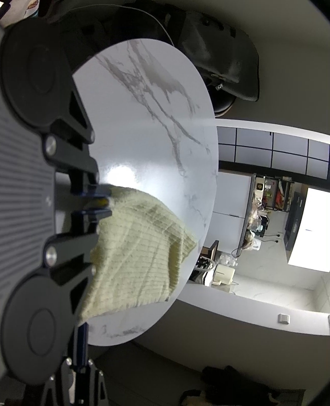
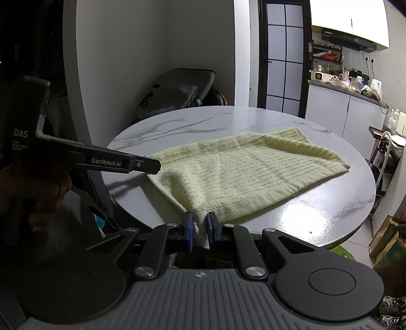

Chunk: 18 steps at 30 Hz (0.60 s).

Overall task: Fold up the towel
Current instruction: 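Close the left gripper on the folded towel edge while the right gripper grasps it too, then lift the gripped towel edge with both grippers, raising it off the table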

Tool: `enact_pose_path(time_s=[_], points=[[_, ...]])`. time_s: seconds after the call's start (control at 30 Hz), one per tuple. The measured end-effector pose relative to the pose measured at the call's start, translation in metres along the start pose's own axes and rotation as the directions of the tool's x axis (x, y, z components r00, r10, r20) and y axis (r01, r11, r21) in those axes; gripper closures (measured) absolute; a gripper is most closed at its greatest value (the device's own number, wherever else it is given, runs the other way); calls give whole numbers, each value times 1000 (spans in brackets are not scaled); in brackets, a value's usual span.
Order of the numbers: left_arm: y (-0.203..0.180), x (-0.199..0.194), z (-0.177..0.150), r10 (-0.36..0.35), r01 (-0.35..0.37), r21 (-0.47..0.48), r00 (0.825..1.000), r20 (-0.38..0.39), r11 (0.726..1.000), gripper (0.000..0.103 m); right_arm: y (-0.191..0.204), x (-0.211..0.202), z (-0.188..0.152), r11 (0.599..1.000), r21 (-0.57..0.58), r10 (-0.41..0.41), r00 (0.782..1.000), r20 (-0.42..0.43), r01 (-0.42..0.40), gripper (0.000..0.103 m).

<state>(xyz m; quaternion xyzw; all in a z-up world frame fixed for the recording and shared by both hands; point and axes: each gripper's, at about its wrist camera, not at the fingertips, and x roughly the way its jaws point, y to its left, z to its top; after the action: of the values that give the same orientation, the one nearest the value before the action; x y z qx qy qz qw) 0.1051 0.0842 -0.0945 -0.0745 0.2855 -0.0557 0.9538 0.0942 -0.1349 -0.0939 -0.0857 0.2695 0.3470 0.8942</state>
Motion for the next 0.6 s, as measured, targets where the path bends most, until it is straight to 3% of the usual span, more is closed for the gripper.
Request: enact_pose_path(time_s=[0.6], points=[[23,-19,12,-4,6,-33,998,55,999,93,22,-22,14,999,-25,25,998,53,-24,91]])
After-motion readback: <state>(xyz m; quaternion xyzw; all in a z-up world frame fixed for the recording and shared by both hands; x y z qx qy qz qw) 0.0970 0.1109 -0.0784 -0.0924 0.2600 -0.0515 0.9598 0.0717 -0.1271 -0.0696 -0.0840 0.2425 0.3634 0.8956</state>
